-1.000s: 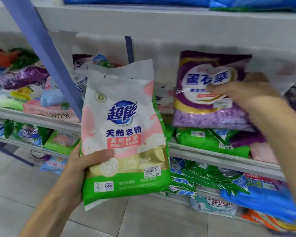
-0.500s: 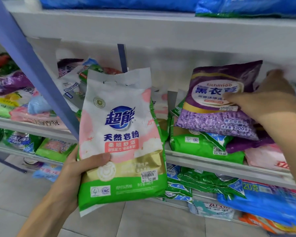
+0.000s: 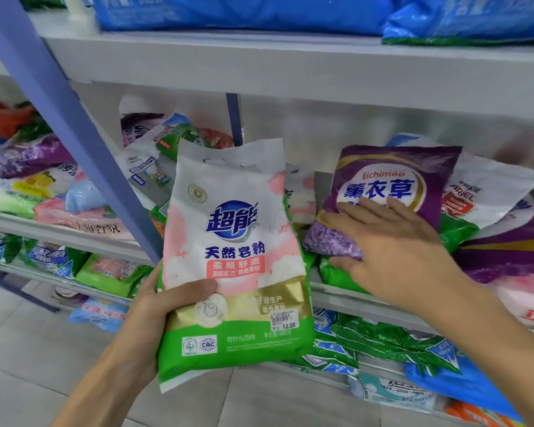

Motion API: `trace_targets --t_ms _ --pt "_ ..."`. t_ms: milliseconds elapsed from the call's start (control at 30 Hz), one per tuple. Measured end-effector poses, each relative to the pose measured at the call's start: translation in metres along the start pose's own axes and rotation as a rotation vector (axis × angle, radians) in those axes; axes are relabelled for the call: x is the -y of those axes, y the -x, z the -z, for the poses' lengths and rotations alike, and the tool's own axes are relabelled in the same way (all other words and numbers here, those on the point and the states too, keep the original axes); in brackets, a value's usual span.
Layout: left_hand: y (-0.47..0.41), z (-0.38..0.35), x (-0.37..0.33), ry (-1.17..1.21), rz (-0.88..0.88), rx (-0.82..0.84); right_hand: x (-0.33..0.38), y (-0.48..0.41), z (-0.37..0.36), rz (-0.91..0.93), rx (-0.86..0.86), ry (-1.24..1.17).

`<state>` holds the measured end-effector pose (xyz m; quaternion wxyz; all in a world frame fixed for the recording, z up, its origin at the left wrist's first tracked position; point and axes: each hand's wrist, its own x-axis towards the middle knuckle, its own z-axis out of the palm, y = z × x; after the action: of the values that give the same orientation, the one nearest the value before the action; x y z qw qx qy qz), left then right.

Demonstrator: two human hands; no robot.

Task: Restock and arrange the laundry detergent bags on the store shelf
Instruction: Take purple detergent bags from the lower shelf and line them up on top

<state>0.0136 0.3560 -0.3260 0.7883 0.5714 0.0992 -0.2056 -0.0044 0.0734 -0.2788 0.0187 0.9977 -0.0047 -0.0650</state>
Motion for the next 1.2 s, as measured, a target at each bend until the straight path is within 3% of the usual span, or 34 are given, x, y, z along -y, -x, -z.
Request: trace_targets --t_ms 167,400,500,567,667,733,800,933,1033,1100,1200 --pt "-0.003 0.001 -0.004 0.014 0.007 0.013 -0.025 0.011 0.014 -0.058 0.033 -0.006" --pt "-0.007 0.004 -0.008 0.012 -0.01 0.032 -0.027 0.03 -0.002 -0.136 -0.061 0.047" --pt "-0.008 0.002 -0.008 0.011 -0.019 0.043 -0.024 0.031 -0.004 -0.124 0.004 -0.006" --pt "-0.009 0.0 -0.008 0.006 -0.019 0.053 -0.019 0.027 -0.002 -0.079 -0.05 -0.064" --pt "-0.011 -0.007 -0.008 -0.016 -0.017 0.082 -0.002 0.023 -0.001 -0.016 -0.315 -0.269" --pt "-0.014 -0.015 -0.011 -0.019 -0.021 0.108 0.01 0.024 -0.001 -0.007 -0.352 -0.529" --pt "-0.019 -0.023 -0.015 -0.017 -0.014 0.129 0.028 0.015 0.016 -0.107 -0.245 -0.886" --pt "-0.034 -0.045 -0.032 -0.033 0.014 0.18 0.041 -0.026 0.028 -0.248 0.198 -1.424" --pt "-0.054 -0.057 -0.052 -0.058 -0.02 0.083 0.046 -0.057 0.032 -0.497 0.017 -1.516" --pt "-0.07 -0.06 -0.061 -0.105 -0.106 -0.027 0.038 -0.071 0.026 -0.528 -0.104 -1.528" --pt "-0.077 -0.062 -0.061 -0.261 -0.235 -0.204 0.044 -0.089 0.021 -0.555 -0.115 -1.501"
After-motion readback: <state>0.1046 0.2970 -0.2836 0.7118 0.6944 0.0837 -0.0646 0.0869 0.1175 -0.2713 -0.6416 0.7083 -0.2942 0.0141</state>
